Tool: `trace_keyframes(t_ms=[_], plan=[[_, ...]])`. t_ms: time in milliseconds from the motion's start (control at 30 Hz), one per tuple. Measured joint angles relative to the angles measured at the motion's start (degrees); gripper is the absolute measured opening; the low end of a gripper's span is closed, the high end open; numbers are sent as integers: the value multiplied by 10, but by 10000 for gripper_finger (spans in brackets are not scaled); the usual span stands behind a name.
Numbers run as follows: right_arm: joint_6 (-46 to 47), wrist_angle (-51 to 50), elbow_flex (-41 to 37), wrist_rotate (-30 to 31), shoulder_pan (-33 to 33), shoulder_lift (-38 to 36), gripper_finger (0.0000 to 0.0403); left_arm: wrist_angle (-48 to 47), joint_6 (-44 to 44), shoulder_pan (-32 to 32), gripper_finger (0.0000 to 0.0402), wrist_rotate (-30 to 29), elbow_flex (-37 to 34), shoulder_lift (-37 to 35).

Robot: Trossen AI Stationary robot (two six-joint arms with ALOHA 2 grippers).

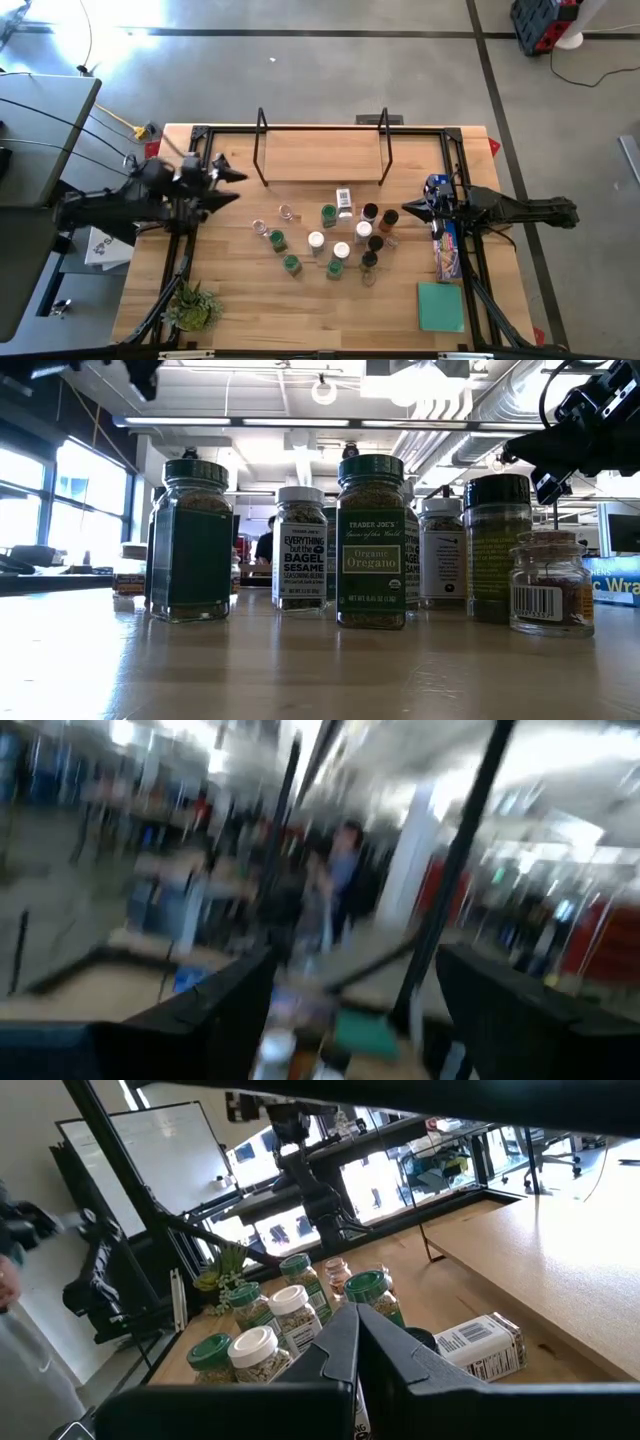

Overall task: Shelf spices
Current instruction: Put the top brown seasoning bottle on the shelf

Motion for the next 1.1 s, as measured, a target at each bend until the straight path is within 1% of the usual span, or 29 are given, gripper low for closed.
trace_keyframes(t_ms=[67, 133, 233, 300, 333, 433, 467, 533, 567, 633, 733, 800, 867, 900, 1000, 1100], plan=[[0, 0, 0, 0, 0, 0, 0, -64, -11, 0, 278, -1, 67, 60], [0, 0, 0, 0, 0, 0, 0, -88, -30, 0, 278, -1, 114, 110], [0, 0, 0, 0, 0, 0, 0, -52, -94, 0, 278, 0, 157, 172], [0, 0, 0, 0, 0, 0, 0, -15, -151, 0, 278, 2, 175, 205], [0, 0, 0, 0, 0, 0, 0, 4, -165, 0, 278, 1, 181, 218], [0, 0, 0, 0, 0, 0, 0, 74, -162, 0, 278, -21, 187, 260], [0, 0, 0, 0, 0, 0, 0, 78, -160, 1, 278, -20, 190, 271], [0, 0, 0, 0, 0, 0, 0, 34, -151, 2, 278, -13, 211, 291], [0, 0, 0, 0, 0, 0, 0, -14, -149, 4, 278, -12, 230, 302], [0, 0, 0, 0, 0, 0, 0, -157, -131, 4, 278, -20, 276, 327], [0, 0, 0, 0, 0, 0, 0, -365, -80, 3, 278, -73, 359, 382], [0, 0, 0, 0, 0, -1, 0, -454, -55, 3, 278, -105, 397, 415], [0, 0, 0, 0, 0, 0, 0, -471, -47, 4, 278, -112, 413, 439], [0, 0, 0, 0, 0, 0, 0, -469, -61, 4, 278, -106, 414, 449], [0, 0, 0, 0, 0, 0, 0, -423, -106, 4, 278, -83, 415, 477], [0, 0, 0, 0, 0, 0, 0, -395, -103, 2, 278, -76, 416, 508]])
